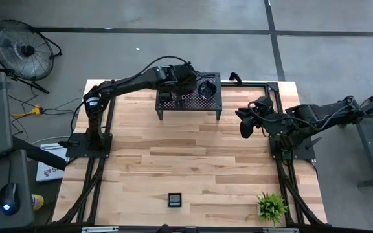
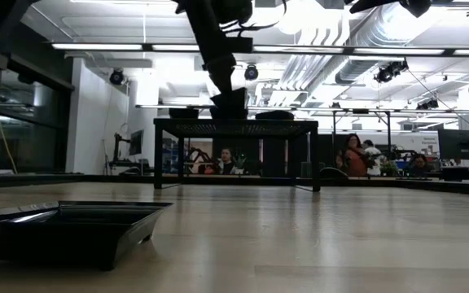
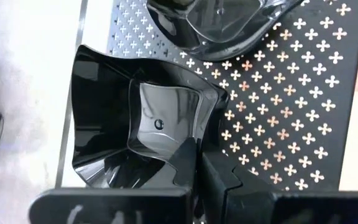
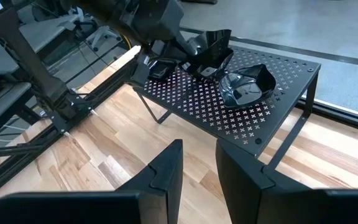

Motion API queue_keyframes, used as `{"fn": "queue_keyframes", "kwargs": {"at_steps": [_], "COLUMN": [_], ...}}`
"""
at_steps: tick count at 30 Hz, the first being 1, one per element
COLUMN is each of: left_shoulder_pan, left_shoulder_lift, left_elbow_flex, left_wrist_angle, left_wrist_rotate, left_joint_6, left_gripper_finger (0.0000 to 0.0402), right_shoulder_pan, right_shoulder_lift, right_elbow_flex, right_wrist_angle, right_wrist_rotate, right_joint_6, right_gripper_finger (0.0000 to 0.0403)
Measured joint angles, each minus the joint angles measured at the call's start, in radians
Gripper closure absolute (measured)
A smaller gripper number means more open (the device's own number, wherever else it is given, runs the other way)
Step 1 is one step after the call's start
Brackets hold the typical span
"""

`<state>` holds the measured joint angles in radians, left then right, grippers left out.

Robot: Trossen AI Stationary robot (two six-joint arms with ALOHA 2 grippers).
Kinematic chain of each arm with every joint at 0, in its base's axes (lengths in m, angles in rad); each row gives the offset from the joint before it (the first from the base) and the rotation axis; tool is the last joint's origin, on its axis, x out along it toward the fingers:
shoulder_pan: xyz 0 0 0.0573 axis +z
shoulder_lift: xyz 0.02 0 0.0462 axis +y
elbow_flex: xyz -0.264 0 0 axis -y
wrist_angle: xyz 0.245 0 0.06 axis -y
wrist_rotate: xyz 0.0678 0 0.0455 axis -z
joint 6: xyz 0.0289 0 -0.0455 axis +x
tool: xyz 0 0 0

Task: Pick & Place Mini shaped plates
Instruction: Stack the distorted square plate on top of the distorted square plate on the shelf

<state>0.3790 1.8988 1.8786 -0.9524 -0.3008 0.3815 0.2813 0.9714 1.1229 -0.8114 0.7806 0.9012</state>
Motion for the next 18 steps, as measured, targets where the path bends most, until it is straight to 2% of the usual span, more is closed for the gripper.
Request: {"fn": "queue_keyframes", "kwargs": {"at_steps": [18], "left_shoulder_pan": [0.001], "left_shoulder_lift": [0.002], "left_elbow_flex": [0.000], "left_wrist_angle": [0.007], "left_wrist_rotate": [0.030], "left_joint_6": [0.042], "left_gripper_finger": [0.0396], "right_shoulder_pan": [0.000], "right_shoulder_lift": [0.000], "right_elbow_flex": [0.000], "right_wrist_angle": [-0.007], "right_wrist_rotate": [-0.003], "right_joint_6": [0.007], "right_gripper_finger": [0.0311]}}
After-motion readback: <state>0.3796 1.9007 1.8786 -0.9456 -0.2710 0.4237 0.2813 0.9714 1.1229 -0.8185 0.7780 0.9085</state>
